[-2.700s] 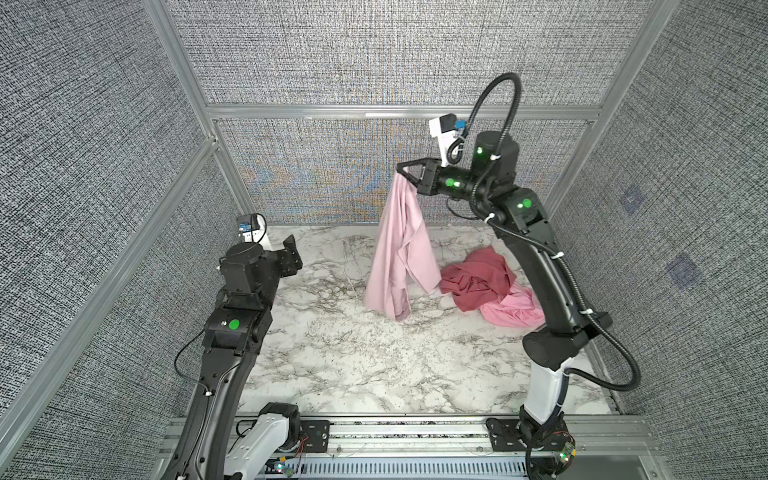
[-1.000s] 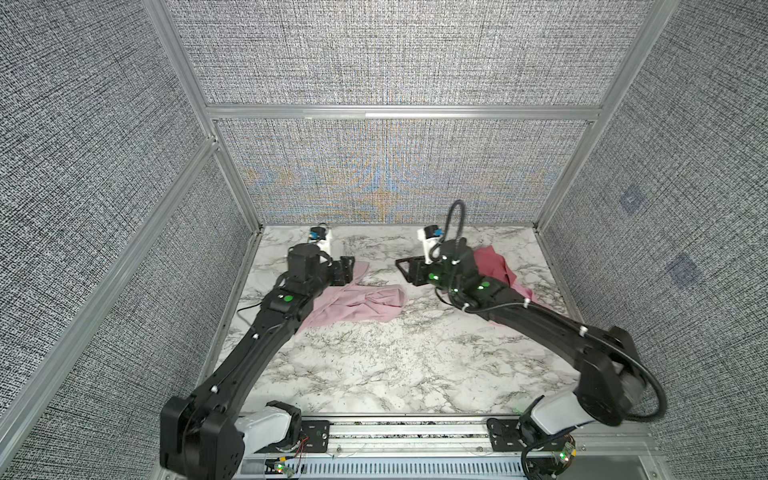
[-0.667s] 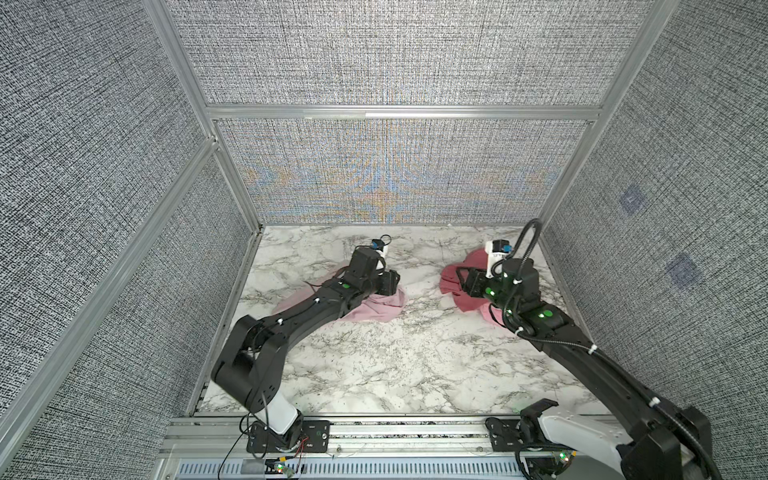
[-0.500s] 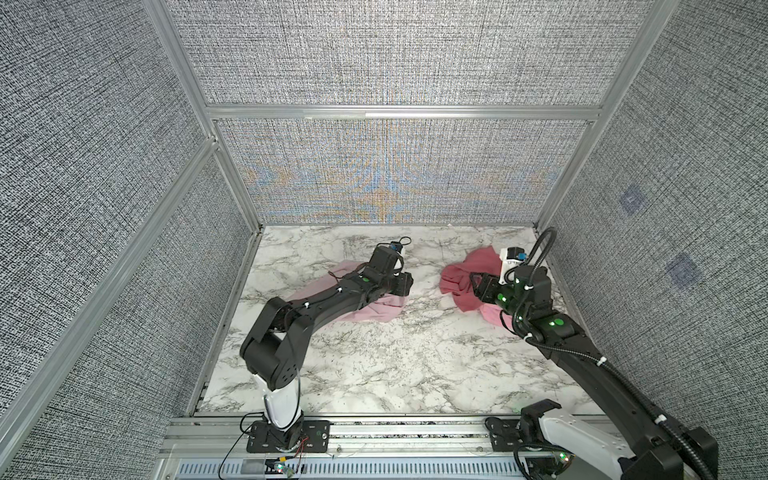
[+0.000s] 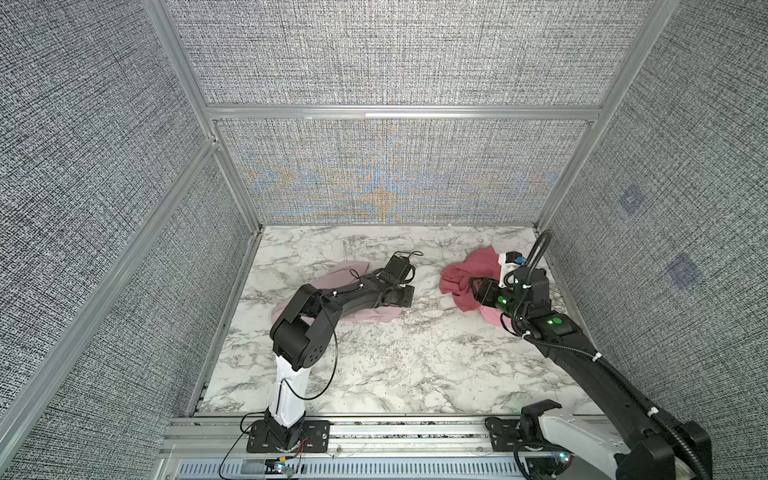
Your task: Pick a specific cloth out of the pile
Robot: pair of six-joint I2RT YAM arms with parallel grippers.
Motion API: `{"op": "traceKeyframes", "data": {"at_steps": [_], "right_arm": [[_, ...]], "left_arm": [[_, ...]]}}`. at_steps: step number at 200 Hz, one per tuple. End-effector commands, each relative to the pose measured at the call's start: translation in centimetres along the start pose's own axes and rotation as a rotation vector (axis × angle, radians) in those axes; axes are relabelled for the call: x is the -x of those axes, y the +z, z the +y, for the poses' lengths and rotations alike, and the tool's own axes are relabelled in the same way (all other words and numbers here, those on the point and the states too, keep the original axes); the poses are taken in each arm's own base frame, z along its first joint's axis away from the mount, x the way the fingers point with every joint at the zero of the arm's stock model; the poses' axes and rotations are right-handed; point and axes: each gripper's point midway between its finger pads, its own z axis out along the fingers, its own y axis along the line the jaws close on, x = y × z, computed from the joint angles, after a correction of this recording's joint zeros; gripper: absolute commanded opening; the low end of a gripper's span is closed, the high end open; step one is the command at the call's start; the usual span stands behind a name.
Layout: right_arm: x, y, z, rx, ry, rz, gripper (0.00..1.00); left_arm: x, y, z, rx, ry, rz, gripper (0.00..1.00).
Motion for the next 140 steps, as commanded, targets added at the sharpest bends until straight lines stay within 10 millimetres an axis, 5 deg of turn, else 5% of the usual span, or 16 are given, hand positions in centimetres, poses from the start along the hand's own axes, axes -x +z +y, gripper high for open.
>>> {"op": "traceKeyframes", "data": {"at_steps": [1, 51, 86, 115, 140], "right_arm": [[0.2, 0.1, 0.2, 0.015, 0.007, -0.01, 0.55], [0.1, 0.2, -0.1, 0.011, 0.015, -0.007, 0.55], [0.2, 0.1, -0.3, 0.008, 0.019, -0.01, 0.55], [0.3, 0.2, -0.3, 0.006, 0.026, -0.014, 0.56], [0.4, 0.2, -0.2, 0.009, 0.032, -0.017, 0.56]], "left_arm": [[-0.1, 0.6, 0.3, 0.015, -0.005, 0.006, 0.52], [-0.6, 2.0, 0.6, 0.04, 0.002, 0.035, 0.46], [-1.0, 2.4, 1.1, 0.062, -0.002, 0.05, 0.25], [0.2, 1.1, 1.0, 0.077, -0.018, 0.017, 0.0], [2.3, -1.1, 0.7, 0.083, -0.028, -0.041, 0.0]]}}
